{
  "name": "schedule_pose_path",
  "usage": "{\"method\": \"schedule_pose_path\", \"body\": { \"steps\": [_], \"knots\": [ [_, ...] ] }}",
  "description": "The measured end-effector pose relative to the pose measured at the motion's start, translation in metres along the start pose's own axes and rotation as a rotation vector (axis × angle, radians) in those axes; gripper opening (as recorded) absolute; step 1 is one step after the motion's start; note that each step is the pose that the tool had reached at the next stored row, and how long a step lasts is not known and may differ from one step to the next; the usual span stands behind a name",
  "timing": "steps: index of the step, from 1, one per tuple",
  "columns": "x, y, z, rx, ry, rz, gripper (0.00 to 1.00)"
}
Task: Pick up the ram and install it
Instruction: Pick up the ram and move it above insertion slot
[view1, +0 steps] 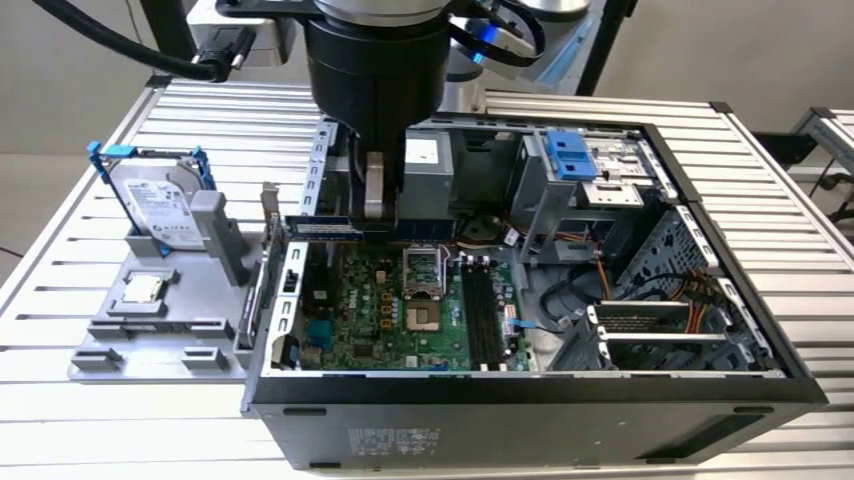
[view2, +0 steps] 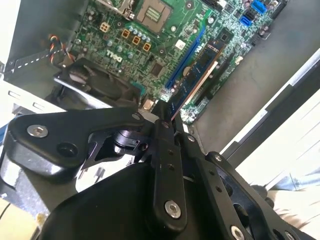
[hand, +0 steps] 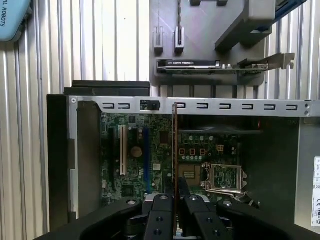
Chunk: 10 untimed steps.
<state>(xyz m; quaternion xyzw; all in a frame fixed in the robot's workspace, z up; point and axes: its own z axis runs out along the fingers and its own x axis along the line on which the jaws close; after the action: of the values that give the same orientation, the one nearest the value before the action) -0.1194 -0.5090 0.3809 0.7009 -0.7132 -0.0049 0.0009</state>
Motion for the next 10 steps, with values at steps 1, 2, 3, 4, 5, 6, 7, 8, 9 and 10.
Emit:
{"method": "schedule_pose_path", "body": {
  "steps": [1, 2, 3, 4, 5, 6, 7, 8, 9, 10],
  "knots": [
    [0.0, -0.0012, 0.0, 0.0, 0.0, 0.0, 0.0],
    [0.0, -0.0024, 0.0, 0.0, -0.0001, 0.0, 0.0],
    [-0.0001, -0.0036, 0.0, 0.0001, -0.0001, 0.0, 0.0],
    [-0.0001, -0.0047, 0.0, 0.0, 0.0, 0.0, 0.0],
    [-0.0001, -0.0058, 0.0, 0.0, 0.0, 0.0, 0.0],
    [-0.0001, -0.0069, -0.0001, 0.0, 0.0, 0.0, 0.0],
    [-0.0001, -0.0081, 0.0, 0.0, 0.0, 0.0, 0.0],
    [-0.0001, -0.0091, 0.0, 0.0, -0.0001, 0.0, 0.0],
    [-0.0002, -0.0101, -0.0001, 0.0, 0.0, 0.0, 0.0],
    [-0.0002, -0.0112, -0.0001, 0.0, -0.0001, 0.0, 0.0]
  ]
}}
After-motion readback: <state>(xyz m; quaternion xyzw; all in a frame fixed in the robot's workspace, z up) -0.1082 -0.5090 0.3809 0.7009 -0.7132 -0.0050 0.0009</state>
